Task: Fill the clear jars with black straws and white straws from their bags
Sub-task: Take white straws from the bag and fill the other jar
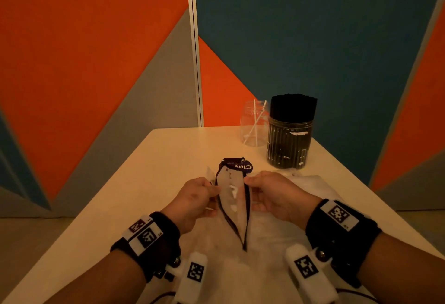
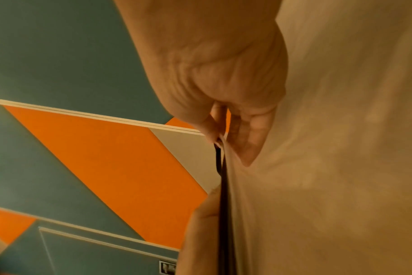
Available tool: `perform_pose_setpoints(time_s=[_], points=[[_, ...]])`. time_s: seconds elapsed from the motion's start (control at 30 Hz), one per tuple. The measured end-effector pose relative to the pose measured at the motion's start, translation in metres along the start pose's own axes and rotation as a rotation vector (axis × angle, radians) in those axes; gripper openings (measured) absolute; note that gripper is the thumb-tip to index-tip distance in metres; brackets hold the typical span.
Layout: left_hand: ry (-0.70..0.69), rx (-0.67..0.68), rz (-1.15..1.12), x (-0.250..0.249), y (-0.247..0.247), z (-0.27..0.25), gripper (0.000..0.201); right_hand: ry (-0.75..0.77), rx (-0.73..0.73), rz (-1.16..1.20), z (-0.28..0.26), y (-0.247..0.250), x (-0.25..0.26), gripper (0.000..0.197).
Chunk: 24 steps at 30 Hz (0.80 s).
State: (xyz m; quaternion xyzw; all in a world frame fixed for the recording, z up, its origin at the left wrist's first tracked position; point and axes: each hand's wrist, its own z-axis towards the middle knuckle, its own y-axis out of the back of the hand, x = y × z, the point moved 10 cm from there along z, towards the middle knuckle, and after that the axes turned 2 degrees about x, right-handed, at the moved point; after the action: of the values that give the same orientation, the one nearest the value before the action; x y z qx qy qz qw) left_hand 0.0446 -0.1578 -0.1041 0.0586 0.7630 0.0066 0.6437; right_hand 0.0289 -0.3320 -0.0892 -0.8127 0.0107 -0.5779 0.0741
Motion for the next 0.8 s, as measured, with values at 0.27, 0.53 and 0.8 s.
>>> perform_pose_setpoints(time_s=[0.27,0.53,0.8], points=[[0.079,0.102,0.095,0.009,-0.016,-0.015,0.037,-0.083,-0.078,0.343,0.000,0.012,-0.004,0.033],[0.290,0.145,-0.372,0.017,-0.012,-0.018,0.028,-0.152,-0.008,0.270,-0.011,0.019,-0.016,0.022],[0.353,-0.022,-0.546,0.035,-0.016,-0.014,0.027,-0.112,-0.044,0.386,-0.015,0.040,-0.007,0.032]])
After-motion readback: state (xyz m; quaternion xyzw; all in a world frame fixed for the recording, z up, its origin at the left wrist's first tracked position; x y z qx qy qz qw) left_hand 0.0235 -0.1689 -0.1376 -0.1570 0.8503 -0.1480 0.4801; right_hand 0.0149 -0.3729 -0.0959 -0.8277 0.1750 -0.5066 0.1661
